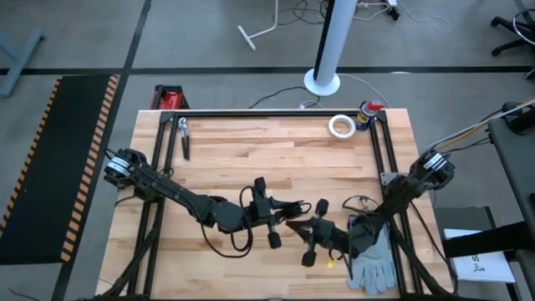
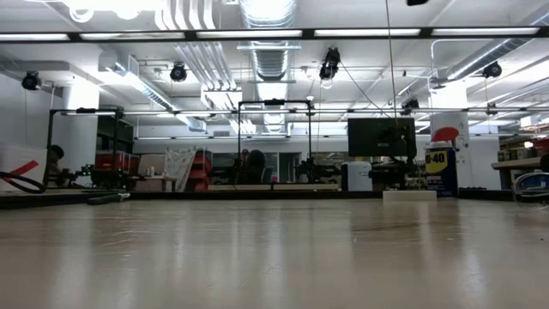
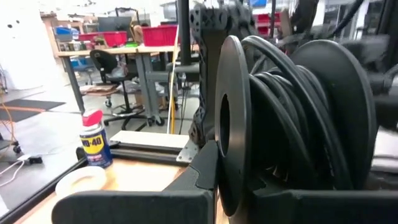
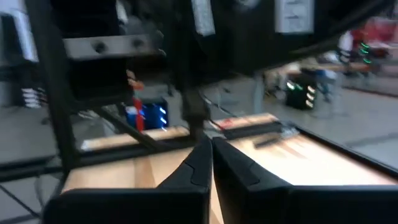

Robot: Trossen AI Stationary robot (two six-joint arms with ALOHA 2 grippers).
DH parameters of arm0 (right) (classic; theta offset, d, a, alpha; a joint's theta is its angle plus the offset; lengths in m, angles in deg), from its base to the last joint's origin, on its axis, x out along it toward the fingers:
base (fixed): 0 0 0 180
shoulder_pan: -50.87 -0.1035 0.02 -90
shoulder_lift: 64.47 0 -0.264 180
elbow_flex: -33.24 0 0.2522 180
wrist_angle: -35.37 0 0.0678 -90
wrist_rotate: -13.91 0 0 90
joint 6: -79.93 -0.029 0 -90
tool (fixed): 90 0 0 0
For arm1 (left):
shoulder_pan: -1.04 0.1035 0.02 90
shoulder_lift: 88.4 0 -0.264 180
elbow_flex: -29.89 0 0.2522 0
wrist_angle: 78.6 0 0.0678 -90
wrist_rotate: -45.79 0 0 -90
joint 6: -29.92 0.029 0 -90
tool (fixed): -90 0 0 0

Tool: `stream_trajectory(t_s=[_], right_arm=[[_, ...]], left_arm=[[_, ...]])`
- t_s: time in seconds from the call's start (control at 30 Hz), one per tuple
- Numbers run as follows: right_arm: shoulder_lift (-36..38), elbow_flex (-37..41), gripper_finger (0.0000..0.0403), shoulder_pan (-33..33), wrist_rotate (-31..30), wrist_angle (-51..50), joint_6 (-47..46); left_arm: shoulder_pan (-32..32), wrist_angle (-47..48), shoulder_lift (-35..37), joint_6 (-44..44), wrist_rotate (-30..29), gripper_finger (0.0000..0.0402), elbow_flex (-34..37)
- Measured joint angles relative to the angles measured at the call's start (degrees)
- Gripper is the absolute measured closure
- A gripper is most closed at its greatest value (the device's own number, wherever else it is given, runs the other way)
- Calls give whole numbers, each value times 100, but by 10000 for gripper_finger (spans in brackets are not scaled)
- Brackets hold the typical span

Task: Coil cords
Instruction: Coil the black wire into the spool

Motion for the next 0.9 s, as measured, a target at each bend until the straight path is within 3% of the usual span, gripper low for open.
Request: stream_trajectory(t_s=[0.1,0.3,0.47,0.63,0.9], right_arm=[[-129,0,376,106,419,521,206],[-219,0,310,294,1100,569,24],[-219,0,273,415,1173,623,27],[-219,0,266,496,1368,810,51],[-219,-85,289,648,1757,796,51]], left_arm=[[-22,-18,0,46,19,401,0],[-48,-145,-4,52,26,402,0],[-58,-216,-4,50,144,402,0],[-59,-205,-6,52,149,401,0],[-61,-273,-131,55,138,401,0]])
